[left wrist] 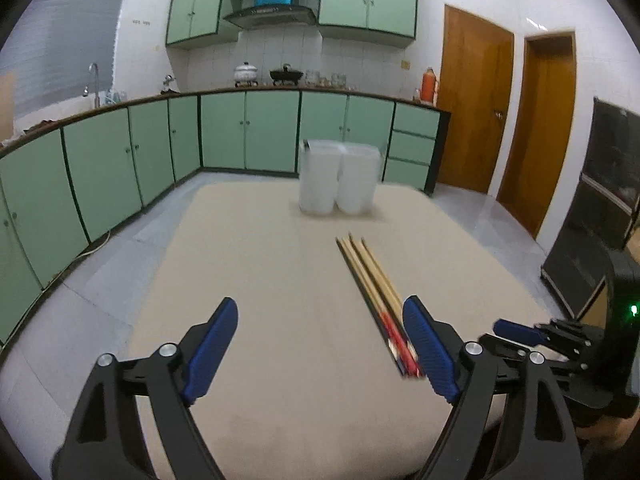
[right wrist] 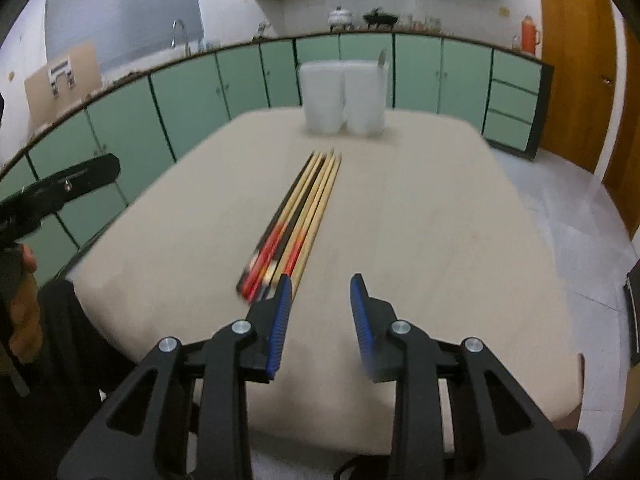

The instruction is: Organize utensils

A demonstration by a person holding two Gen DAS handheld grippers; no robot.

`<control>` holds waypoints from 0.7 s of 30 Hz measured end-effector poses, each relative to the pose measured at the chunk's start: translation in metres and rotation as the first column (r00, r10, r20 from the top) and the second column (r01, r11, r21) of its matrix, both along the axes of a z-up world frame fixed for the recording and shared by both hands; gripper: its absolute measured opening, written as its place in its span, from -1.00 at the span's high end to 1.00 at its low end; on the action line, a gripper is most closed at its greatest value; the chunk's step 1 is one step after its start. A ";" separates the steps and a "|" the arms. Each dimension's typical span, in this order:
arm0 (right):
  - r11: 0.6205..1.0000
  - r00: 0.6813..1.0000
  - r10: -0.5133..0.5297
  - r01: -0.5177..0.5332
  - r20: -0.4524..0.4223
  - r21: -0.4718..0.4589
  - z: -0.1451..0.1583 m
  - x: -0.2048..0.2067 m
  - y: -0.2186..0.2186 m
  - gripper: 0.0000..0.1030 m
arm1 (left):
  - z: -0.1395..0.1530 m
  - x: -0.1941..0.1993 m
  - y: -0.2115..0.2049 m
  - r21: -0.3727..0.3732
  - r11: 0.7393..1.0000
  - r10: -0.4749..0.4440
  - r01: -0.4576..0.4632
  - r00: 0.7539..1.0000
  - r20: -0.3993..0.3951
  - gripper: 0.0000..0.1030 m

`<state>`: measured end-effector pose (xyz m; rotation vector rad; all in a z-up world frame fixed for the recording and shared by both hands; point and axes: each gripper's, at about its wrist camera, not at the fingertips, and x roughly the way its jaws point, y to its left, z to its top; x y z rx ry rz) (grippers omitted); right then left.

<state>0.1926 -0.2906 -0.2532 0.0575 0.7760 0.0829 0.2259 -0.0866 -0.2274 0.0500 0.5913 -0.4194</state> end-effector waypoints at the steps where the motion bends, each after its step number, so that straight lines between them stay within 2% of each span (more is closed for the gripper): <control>1: 1.000 1.000 0.005 -0.005 -0.009 -0.004 -0.003 0.001 0.002 0.42 | -0.009 -0.003 -0.001 0.003 1.000 -0.005 0.005 1.000 -0.014 -0.61; 6: 1.000 0.998 0.030 -0.030 -0.056 0.001 -0.024 0.005 0.004 0.42 | -0.039 -0.006 -0.005 0.034 0.999 0.009 -0.007 0.997 -0.072 -0.61; 14: 0.997 0.996 0.078 -0.078 -0.040 -0.012 -0.034 0.016 0.011 0.39 | -0.052 0.006 0.004 0.030 0.999 0.031 -0.028 0.993 -0.110 -0.60; 21: 0.998 0.998 0.056 -0.056 -0.023 -0.019 -0.035 0.024 -0.003 0.69 | -0.067 0.008 -0.012 0.069 0.997 -0.012 0.022 0.990 -0.144 -0.60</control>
